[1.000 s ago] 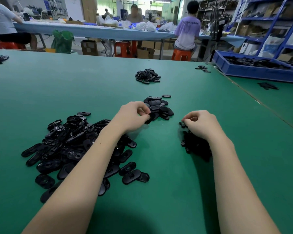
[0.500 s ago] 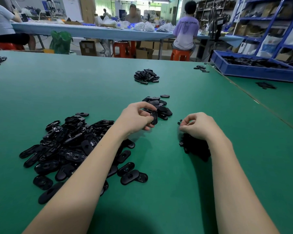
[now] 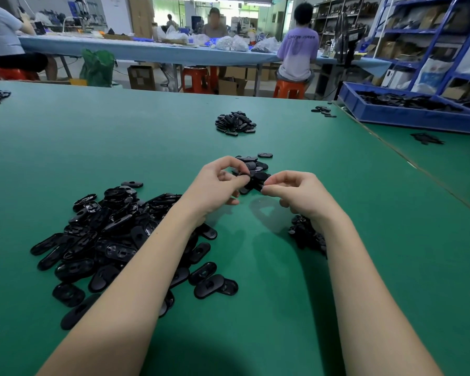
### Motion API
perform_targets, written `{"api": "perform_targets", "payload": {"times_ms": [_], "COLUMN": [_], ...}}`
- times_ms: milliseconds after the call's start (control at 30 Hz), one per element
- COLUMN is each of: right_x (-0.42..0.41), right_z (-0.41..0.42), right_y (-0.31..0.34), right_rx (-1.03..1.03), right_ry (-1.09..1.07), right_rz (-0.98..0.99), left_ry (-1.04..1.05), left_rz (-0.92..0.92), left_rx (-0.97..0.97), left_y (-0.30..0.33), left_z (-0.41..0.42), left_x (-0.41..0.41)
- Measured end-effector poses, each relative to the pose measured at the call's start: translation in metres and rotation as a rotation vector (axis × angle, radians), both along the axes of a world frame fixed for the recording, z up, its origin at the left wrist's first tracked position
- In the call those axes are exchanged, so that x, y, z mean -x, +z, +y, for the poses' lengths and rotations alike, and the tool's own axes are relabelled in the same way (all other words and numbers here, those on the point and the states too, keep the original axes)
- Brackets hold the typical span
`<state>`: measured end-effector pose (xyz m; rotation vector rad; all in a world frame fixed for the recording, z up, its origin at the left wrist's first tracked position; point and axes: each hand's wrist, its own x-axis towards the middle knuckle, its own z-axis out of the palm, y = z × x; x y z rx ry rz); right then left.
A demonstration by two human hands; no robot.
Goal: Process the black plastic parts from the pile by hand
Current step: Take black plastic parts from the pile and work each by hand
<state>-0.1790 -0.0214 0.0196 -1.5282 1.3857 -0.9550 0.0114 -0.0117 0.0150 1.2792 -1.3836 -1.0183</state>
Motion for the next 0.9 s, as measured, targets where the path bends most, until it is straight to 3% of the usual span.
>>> {"api": "perform_targets", "payload": {"times_ms": [200, 467, 800, 900], "right_x": [0.000, 0.002, -0.001, -0.002], "right_z": [0.002, 0.001, 0.004, 0.004], "right_y": [-0.002, -0.004, 0.002, 0.002], "right_rx": [-0.067, -0.078, -0.148, -0.149], "right_ry": [0.026, -0.036, 0.080, 0.074], "right_rz": [-0.036, -0.118, -0.158, -0.192], "left_ry": [-0.090, -0.038, -0.044, -0.067], "left_rz": [0.071, 0.122, 0.257, 0.207], "left_rx": [-0.060, -0.149, -0.180, -0.174], "left_y": [0.005, 0.005, 0.006, 0.005], "left_z": [0.005, 0.007, 0.009, 0.008], "left_x": [0.005, 0.005, 0.012, 0.010]}}
